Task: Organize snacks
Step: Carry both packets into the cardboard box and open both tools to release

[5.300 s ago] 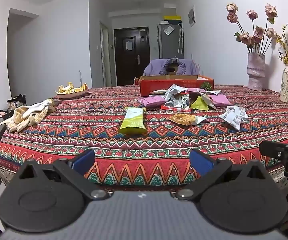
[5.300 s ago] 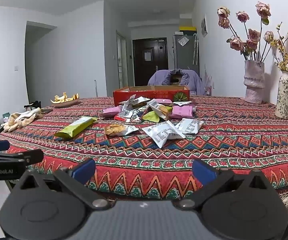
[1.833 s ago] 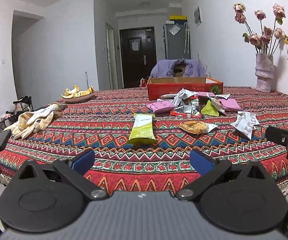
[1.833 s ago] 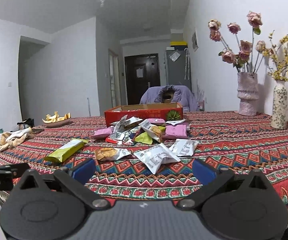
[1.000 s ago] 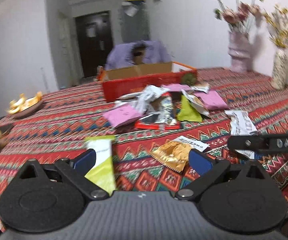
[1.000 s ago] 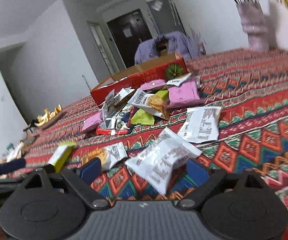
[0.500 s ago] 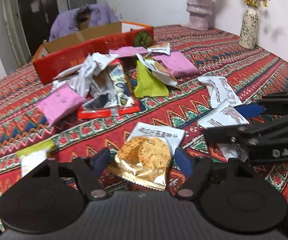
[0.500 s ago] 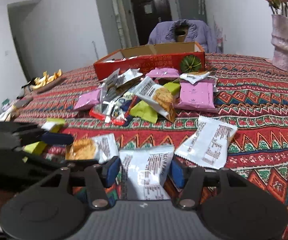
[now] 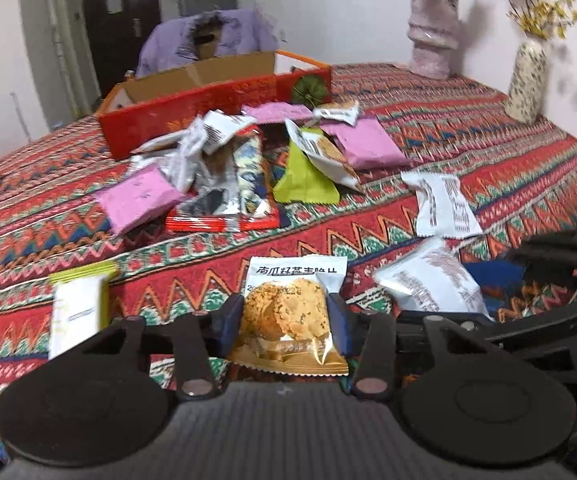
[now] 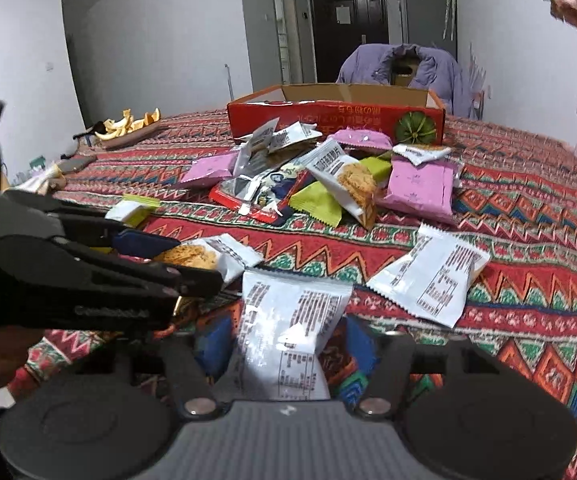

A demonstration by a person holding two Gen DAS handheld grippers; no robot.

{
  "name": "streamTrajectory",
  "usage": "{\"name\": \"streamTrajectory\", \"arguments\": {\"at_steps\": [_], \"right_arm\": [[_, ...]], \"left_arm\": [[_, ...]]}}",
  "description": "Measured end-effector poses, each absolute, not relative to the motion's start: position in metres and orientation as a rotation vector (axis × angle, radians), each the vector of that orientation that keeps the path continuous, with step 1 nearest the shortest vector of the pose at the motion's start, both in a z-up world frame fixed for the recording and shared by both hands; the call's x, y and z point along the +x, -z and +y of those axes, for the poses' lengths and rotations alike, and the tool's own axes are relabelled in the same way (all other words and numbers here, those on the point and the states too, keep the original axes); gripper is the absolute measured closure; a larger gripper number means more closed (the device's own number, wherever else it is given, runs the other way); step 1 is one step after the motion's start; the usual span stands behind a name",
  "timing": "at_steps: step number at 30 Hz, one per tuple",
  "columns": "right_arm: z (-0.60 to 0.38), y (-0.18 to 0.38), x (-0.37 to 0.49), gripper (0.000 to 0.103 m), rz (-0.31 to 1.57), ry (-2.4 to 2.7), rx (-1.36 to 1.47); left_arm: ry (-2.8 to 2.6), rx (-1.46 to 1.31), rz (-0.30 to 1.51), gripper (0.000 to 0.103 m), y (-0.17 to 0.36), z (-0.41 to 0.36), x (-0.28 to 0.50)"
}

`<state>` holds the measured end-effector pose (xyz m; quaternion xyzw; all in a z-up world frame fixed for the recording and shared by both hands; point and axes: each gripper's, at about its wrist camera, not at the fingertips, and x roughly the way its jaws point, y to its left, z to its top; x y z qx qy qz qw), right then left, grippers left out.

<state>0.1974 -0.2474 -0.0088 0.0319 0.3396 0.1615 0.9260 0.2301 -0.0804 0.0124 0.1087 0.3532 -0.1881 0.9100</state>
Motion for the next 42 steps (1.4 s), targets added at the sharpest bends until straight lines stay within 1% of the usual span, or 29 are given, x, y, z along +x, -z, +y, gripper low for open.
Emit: {"name": "streamTrajectory", "arguments": {"at_steps": [3,8,13,18,21,23,26,30,33,35,38,42], "right_arm": [[-0.252,0.005,0.194,0.063,0.670,-0.330,0.055],[-0.268,-0.014,0.200,0.063,0.608,-0.329,0.104],[-0.283,-0.051,0.224,0.063,0.551,-0.348,0.128],[-0.297,-0.104,0.263,0.063,0.491,-0.405,0.115],[-0.308,-0.139,0.295,0.063,0.475,-0.448,0.145],[-0.316,-0.162,0.319,0.063,0.472,-0.482,0.192],[-0.322,-0.190,0.359,0.063,0.485,-0.515,0.220],[-0.330,-0.210,0.439,0.064,0.555,-0.476,0.231],[-0.331,-0.209,0.502,0.063,0.617,-0.409,0.189],[-0.329,-0.194,0.547,0.063,0.673,-0.367,0.164],[-0.323,-0.155,0.611,0.063,0.774,-0.282,0.160],[-0.315,-0.108,0.671,0.063,0.869,-0.224,0.124]], "left_arm": [[0.347,0.207,0.697,0.057,-0.023,-0.076,0.220],[0.323,0.174,0.649,0.057,-0.045,-0.068,0.213],[0.314,0.117,0.626,0.057,-0.074,-0.059,0.237],[0.322,0.043,0.592,0.057,-0.126,-0.046,0.289],[0.302,0.048,0.551,0.057,-0.153,-0.043,0.329],[0.255,0.069,0.530,0.057,-0.163,-0.043,0.356],[0.229,0.050,0.554,0.057,-0.174,-0.042,0.401],[0.191,0.048,0.584,0.057,-0.182,-0.046,0.471],[0.164,0.048,0.625,0.057,-0.174,-0.050,0.526],[0.177,0.062,0.659,0.057,-0.158,-0.053,0.561],[0.151,0.064,0.746,0.057,-0.124,-0.057,0.617],[0.108,0.046,0.808,0.057,-0.091,-0.059,0.675]]}}
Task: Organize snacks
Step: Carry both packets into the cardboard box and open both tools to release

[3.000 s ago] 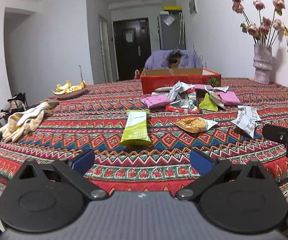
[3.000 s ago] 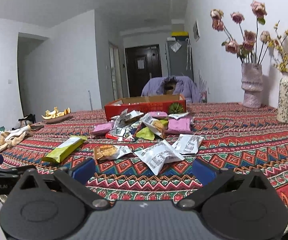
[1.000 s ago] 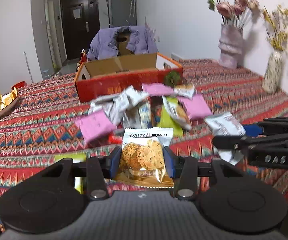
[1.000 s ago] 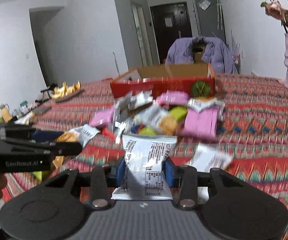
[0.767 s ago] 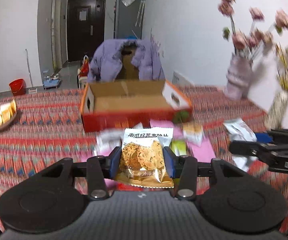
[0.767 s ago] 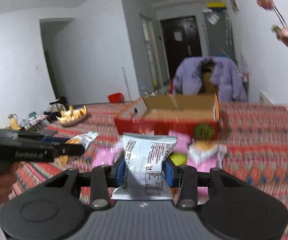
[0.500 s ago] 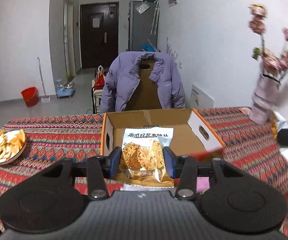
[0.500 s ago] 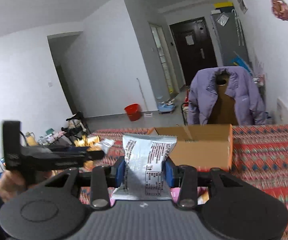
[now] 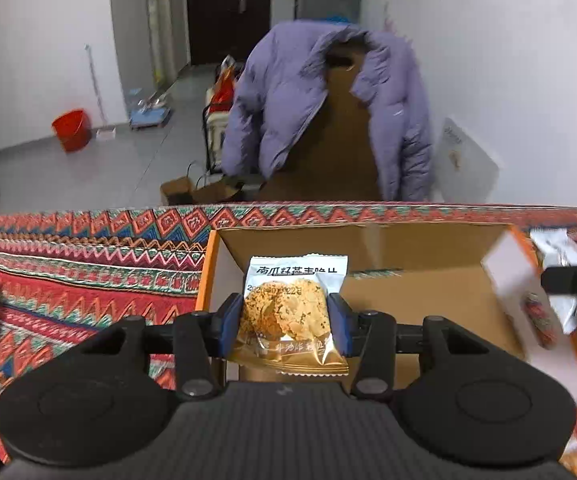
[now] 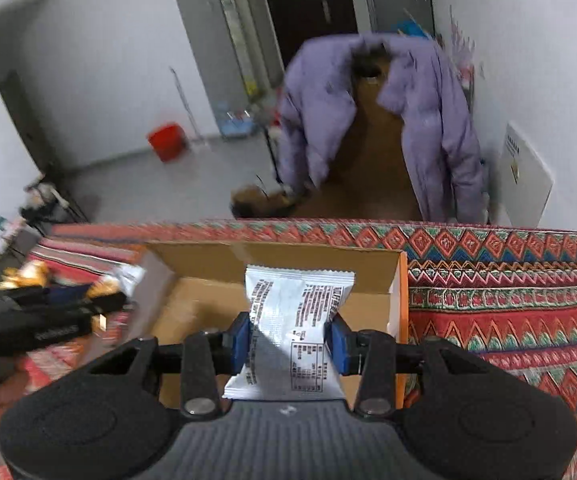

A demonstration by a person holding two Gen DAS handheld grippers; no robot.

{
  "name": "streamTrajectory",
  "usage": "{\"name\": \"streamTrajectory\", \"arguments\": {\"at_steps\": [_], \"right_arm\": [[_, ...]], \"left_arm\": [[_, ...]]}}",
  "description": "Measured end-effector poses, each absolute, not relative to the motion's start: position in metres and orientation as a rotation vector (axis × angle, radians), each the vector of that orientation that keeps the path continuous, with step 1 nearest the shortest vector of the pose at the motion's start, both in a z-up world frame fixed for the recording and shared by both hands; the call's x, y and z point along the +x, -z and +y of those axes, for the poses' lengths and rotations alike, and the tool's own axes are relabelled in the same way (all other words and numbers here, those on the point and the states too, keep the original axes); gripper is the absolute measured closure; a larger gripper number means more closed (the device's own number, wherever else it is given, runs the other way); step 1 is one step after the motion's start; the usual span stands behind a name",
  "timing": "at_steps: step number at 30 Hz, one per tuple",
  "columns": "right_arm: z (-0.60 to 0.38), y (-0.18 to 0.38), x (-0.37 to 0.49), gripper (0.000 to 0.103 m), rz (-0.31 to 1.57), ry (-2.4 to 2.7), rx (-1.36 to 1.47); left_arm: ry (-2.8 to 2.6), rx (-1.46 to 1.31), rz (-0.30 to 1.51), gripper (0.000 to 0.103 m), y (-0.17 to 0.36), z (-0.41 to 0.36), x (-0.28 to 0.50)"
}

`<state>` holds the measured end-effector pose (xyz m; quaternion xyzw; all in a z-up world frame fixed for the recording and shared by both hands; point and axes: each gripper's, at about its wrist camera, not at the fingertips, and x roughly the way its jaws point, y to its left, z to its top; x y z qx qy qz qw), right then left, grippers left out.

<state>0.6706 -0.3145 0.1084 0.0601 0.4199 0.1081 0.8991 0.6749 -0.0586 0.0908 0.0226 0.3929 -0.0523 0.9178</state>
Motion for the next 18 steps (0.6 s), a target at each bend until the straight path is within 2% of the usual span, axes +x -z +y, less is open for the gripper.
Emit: {"name": "streamTrajectory", "arguments": {"at_steps": [5,7,9,10,13,15,18], "right_arm": [[-0.303,-0.058,0.724,0.062,0.974,-0.135,0.028],[-0.295,-0.047,0.732,0.062,0.979,-0.114,-0.040],[-0.288,-0.038,0.737,0.045,0.962,-0.088,-0.109],[-0.286,-0.036,0.737,0.043,0.944,-0.089,-0.128],[-0.284,-0.037,0.734,0.038,0.926,-0.093,-0.142],[-0.287,-0.046,0.733,0.030,0.911,-0.097,-0.118],[-0.294,-0.067,0.719,0.027,0.896,-0.112,-0.074]], "left_arm": [[0.055,0.098,0.875,0.055,-0.057,-0.066,0.716],[0.054,0.112,0.873,0.050,-0.048,-0.070,0.725],[0.064,0.115,0.883,0.034,-0.042,-0.071,0.730],[0.063,0.114,0.889,0.032,-0.041,-0.071,0.731],[0.104,0.113,0.887,0.032,-0.048,-0.070,0.726],[0.118,0.112,0.873,0.032,-0.059,-0.068,0.718],[0.138,0.103,0.860,0.029,-0.085,-0.065,0.701]]}}
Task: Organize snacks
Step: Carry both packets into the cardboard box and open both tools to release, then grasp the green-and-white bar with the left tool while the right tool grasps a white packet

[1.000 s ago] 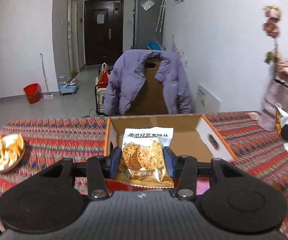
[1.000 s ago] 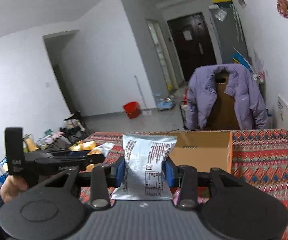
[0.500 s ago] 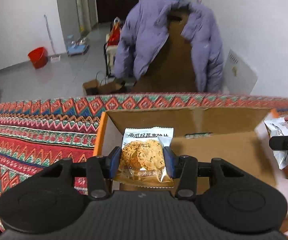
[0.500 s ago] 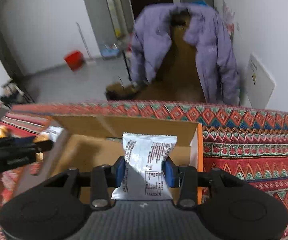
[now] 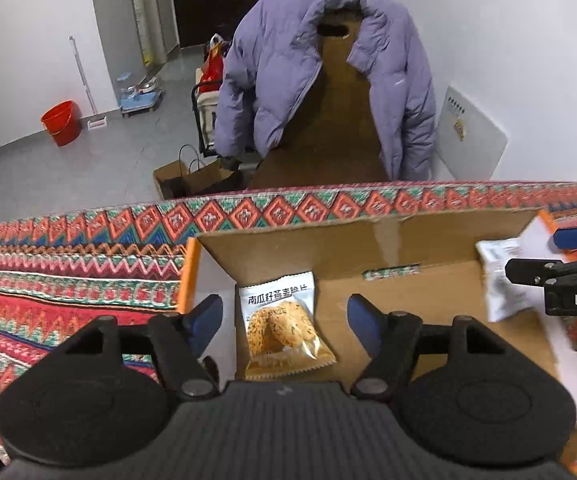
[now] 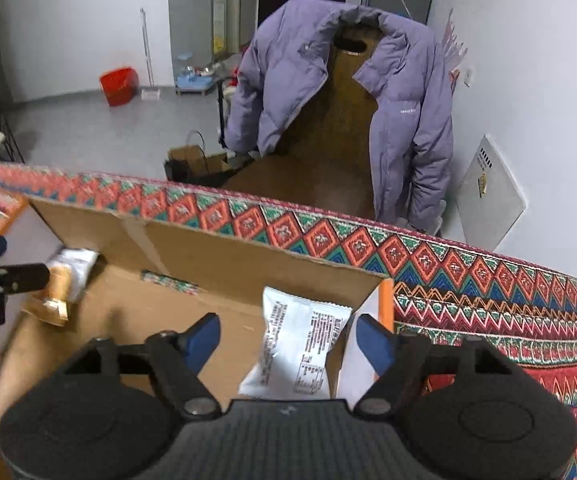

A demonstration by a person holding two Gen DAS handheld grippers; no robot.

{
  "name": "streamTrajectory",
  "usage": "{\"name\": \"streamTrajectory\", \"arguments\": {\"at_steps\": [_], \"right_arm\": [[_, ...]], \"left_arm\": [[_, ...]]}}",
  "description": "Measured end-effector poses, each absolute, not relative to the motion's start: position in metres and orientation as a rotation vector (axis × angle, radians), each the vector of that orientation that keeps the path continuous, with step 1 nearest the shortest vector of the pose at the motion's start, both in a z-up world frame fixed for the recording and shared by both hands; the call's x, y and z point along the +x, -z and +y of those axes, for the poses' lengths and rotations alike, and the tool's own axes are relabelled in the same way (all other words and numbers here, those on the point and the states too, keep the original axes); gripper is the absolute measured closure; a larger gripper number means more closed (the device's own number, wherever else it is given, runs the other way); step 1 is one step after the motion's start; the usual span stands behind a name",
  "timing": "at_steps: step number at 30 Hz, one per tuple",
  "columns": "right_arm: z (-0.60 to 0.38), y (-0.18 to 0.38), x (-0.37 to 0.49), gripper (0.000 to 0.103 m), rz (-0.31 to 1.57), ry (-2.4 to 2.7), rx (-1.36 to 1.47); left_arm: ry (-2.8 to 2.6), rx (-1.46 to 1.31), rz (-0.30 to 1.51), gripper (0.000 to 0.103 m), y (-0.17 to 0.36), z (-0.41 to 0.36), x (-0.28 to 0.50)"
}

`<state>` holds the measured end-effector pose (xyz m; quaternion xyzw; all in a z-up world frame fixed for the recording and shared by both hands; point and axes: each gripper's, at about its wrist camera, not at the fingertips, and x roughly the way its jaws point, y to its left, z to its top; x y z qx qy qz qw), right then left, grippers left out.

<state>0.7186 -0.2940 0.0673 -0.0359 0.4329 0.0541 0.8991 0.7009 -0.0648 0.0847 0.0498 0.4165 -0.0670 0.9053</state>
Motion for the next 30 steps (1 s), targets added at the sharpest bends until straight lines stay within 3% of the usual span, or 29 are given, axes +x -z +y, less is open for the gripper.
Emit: {"name": "streamTrajectory", "arguments": {"at_steps": [5,15,18,30], "right_arm": [[-0.307,-0.107,0.664,0.016,0.861,-0.143,-0.017],[-0.299,-0.166,0.528,0.013,0.741,-0.203,-0.078],[-0.297,-0.174,0.478,0.004,0.662,-0.203,-0.101],[-0.305,-0.153,0.296,0.002,0.539,-0.290,-0.042]], "left_arm": [[0.165,0.122,0.764,0.021,-0.131,-0.055,0.652],[0.156,0.093,0.681,0.011,-0.174,-0.046,0.515],[0.191,0.062,0.661,0.008,-0.177,-0.041,0.468],[0.185,0.079,0.449,0.000,-0.158,-0.025,0.284]]}}
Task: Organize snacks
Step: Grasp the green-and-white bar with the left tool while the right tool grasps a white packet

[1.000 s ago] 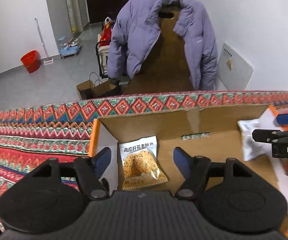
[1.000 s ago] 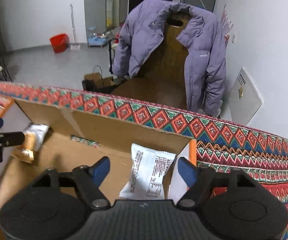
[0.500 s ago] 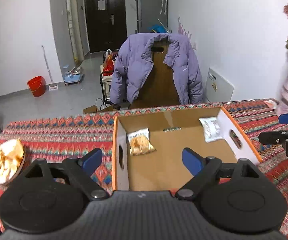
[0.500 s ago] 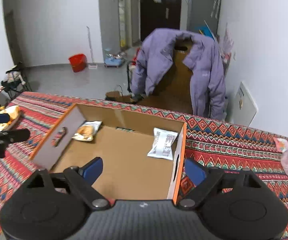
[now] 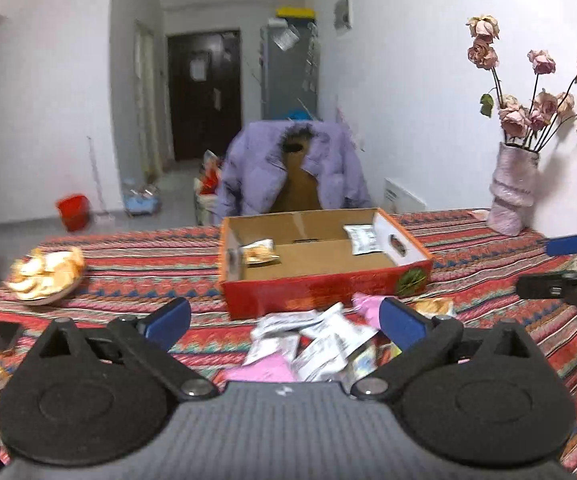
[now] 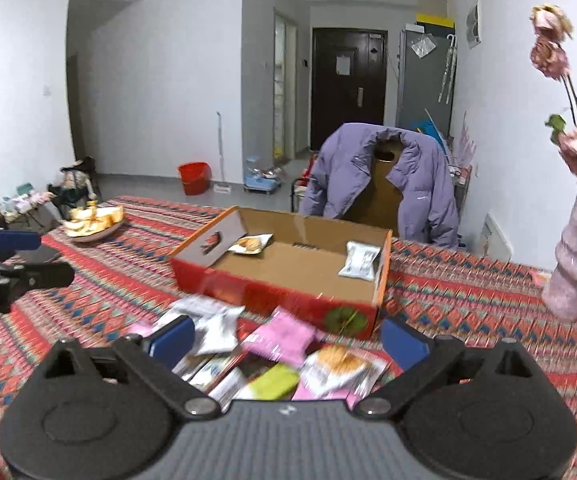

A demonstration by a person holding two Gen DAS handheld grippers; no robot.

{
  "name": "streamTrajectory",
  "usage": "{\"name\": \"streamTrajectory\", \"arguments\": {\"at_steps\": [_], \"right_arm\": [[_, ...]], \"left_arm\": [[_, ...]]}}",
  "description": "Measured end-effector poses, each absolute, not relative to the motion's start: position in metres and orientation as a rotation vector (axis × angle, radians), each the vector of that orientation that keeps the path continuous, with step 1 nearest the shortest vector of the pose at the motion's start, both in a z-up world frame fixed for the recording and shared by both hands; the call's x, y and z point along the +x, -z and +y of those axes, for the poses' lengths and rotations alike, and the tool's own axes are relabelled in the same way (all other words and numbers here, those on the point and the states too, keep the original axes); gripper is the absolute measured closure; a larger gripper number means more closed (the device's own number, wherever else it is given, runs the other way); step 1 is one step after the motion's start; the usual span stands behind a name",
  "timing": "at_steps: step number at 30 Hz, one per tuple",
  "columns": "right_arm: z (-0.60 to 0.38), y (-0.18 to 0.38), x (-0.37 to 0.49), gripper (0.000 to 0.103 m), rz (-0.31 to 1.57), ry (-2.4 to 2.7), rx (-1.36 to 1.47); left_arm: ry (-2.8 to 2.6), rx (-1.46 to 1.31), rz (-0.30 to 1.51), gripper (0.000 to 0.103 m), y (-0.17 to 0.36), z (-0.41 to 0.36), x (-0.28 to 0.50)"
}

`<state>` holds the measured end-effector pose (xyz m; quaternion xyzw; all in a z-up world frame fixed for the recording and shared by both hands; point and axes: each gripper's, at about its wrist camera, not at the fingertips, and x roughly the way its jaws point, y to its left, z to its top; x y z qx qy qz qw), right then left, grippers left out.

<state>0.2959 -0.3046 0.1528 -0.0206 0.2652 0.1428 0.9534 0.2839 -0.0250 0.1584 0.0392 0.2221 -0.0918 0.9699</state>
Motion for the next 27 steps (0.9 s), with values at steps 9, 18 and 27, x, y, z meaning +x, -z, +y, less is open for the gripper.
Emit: {"name": "streamTrajectory", "arguments": {"at_steps": [9,18,27], "right_arm": [[-0.284,-0.107,0.186,0.000,0.378,-0.180,-0.098],[-0.273,-0.040,0.149,0.000,0.416,-0.110,-0.131],[-0.288,-0.016,0.177,0.000,0.501,-0.111,0.030]], "left_arm": [[0.121,0.031,0.346,0.000,-0.117,-0.010,0.184],[0.065,0.031,0.468,0.000,-0.068,0.004,0.166],[0.051,0.030,0.566,0.004,-0.030,0.010,0.206]]}}
